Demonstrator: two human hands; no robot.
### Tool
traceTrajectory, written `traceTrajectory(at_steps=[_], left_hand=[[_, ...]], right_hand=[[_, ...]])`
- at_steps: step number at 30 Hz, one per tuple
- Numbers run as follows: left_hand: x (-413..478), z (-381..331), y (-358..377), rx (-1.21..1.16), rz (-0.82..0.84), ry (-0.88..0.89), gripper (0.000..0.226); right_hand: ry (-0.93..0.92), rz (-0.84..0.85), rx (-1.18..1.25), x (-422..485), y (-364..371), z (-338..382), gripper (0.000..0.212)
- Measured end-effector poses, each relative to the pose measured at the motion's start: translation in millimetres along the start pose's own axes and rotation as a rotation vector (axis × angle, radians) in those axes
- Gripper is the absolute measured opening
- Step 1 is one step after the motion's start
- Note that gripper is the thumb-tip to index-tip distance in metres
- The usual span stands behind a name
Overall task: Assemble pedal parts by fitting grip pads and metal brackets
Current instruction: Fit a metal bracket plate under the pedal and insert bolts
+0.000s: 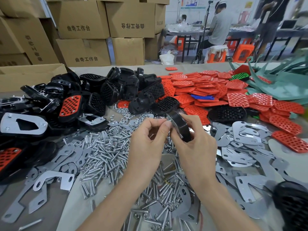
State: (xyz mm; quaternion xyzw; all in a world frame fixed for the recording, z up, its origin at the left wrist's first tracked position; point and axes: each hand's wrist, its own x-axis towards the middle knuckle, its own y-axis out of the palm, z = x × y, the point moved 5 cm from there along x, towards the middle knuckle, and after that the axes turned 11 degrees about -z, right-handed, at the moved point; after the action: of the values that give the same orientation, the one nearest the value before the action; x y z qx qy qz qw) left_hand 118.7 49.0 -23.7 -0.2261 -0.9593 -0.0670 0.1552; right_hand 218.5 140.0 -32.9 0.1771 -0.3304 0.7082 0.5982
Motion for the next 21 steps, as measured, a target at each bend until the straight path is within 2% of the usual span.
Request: traceTrajectory(at_steps=[12, 19, 21], left_hand=[[0.8, -4.8, -1.6, 0.048, 0.019, 0.065, 0.004], [2.3, -3.2, -0.4, -0.005, 0.065, -0.002, 0.016], [3.3, -0.6, -0.1, -0.035, 0.07, -0.037, 0.011]], right_hand=[[-0.031, -0.015, 0.014, 0.0, -0.4, 0.9, 0.026], [-0.042, -0.018, -0.004, -0.1, -2.0, -0.4, 0.031], [-0.048, -0.019, -0.016, 0.2, -1.6, -0.3, 0.032]])
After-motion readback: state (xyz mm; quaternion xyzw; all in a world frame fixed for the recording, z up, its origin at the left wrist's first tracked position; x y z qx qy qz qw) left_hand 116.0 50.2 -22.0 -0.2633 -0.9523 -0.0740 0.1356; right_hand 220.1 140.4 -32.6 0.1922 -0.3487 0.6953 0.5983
